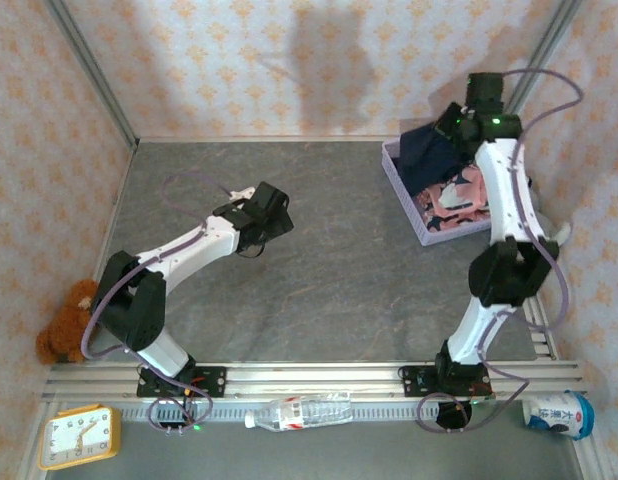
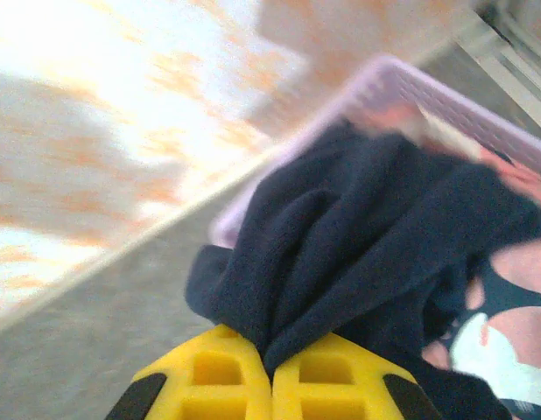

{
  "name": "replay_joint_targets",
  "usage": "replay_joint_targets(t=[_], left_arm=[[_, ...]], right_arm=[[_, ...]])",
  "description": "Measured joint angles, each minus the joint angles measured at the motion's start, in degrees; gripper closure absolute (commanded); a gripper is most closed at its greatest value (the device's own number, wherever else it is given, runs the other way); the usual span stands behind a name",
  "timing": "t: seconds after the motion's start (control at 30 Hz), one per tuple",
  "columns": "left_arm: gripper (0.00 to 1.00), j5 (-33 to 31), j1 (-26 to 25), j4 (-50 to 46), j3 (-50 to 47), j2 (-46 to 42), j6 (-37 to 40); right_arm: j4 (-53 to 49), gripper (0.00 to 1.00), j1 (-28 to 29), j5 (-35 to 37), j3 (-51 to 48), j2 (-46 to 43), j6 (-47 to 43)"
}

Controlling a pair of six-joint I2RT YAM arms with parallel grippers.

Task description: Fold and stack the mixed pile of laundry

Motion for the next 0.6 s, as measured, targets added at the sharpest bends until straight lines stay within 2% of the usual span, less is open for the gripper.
replay_joint_targets(t=[0.17, 0.33, 0.43, 0.53, 0.57, 0.6], left_arm=[[0.0, 0.2, 1.0, 0.0, 3.1, 0.4, 0.1], [0.0, 0.9, 5.7, -0.2, 3.3, -0.3, -0.3], [0.0, 0.5, 8.9, -1.0, 1.4, -3.5, -1.9], [0.0, -1.1, 11.1, -2.6, -1.4, -8.1, -3.5], [0.0, -1.7, 11.3, -3.3, -2.3, -9.5, -3.9], [0.0, -2.2, 11.3, -3.5, -3.0, -10.5, -4.2]], right_arm=[[1.8, 1.0, 1.9, -10.9, 5.2, -6.8, 0.0], [1.9, 1.0, 10.8, -18.1, 10.5, -6.9, -0.5], [3.7, 1.0, 16.1, -20.1, 7.7, -7.3, 0.4], [7.6, 1.0, 18.6, -21.6, -0.6, -7.6, 3.7], [9.1, 0.95, 19.2, -22.0, -4.0, -7.1, 4.9], [10.2, 0.83, 19.8, -22.2, -6.7, -6.2, 5.9]])
